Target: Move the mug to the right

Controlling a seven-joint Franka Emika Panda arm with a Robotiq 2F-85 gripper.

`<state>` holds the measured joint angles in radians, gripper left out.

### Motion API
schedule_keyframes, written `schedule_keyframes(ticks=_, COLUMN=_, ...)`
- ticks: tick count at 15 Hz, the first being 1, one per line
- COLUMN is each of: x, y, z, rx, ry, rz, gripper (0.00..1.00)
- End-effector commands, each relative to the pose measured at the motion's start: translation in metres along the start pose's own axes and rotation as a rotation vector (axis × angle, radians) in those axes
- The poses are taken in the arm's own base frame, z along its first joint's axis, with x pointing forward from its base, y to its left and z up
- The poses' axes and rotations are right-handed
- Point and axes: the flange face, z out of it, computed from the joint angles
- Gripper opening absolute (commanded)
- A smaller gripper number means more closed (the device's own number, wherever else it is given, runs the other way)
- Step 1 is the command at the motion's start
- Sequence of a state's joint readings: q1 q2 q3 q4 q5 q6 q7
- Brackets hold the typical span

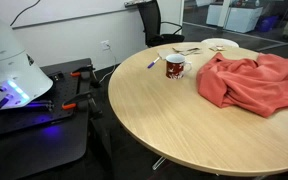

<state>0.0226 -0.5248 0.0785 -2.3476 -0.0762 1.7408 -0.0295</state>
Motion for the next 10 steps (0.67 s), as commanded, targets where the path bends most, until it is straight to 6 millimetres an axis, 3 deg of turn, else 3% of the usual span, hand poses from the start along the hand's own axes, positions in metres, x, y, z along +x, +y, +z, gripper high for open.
schedule_keyframes(ticks=1, x=0.000, y=0.000, z=-0.001, rx=0.000, ry=-0.001, rz=0.000, gripper=1.00)
schedule_keyframes(ticks=7, x=0.000, y=0.000, z=-0.001, rx=0.000, ry=-0.001, rz=0.000, gripper=1.00)
schedule_keyframes(ticks=10, x=0.013, y=0.006, z=0.010, rx=0.011, ry=0.009, rz=0.029, gripper=1.00)
